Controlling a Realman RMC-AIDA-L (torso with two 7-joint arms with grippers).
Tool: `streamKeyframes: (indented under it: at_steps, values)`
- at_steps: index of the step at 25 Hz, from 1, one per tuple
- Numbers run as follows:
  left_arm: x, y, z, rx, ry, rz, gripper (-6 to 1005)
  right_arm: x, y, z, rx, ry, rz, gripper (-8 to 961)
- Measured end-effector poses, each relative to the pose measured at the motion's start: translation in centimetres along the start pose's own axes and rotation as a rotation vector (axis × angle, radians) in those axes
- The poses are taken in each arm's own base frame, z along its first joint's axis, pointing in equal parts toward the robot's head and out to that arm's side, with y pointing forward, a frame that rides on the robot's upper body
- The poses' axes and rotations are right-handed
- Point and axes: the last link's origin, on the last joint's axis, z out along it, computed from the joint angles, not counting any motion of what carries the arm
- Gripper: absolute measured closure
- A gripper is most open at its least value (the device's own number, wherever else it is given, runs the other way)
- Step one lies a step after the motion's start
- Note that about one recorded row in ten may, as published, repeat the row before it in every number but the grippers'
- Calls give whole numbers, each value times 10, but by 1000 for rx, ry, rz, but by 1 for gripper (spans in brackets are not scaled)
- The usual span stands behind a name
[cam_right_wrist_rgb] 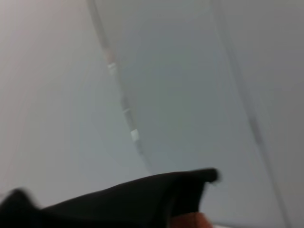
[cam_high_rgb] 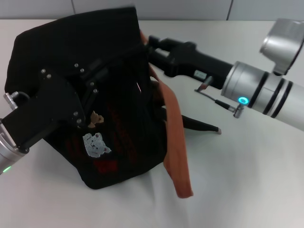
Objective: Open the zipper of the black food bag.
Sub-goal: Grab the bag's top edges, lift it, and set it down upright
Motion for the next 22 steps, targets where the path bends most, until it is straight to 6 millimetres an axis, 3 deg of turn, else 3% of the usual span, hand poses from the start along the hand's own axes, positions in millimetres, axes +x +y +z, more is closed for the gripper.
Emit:
streamKeyframes:
  at_steps: [3, 12, 22]
  values:
    - [0, 1, -1, 3, -3, 5, 916, 1, -1, -8, 15, -34, 12, 542]
    - [0, 0, -2, 4, -3, 6, 918, 2, 8, -22, -44, -74, 14, 547]
    - [0, -1, -1, 2, -1, 9, 919, 21, 17, -29, -114, 31, -195, 553]
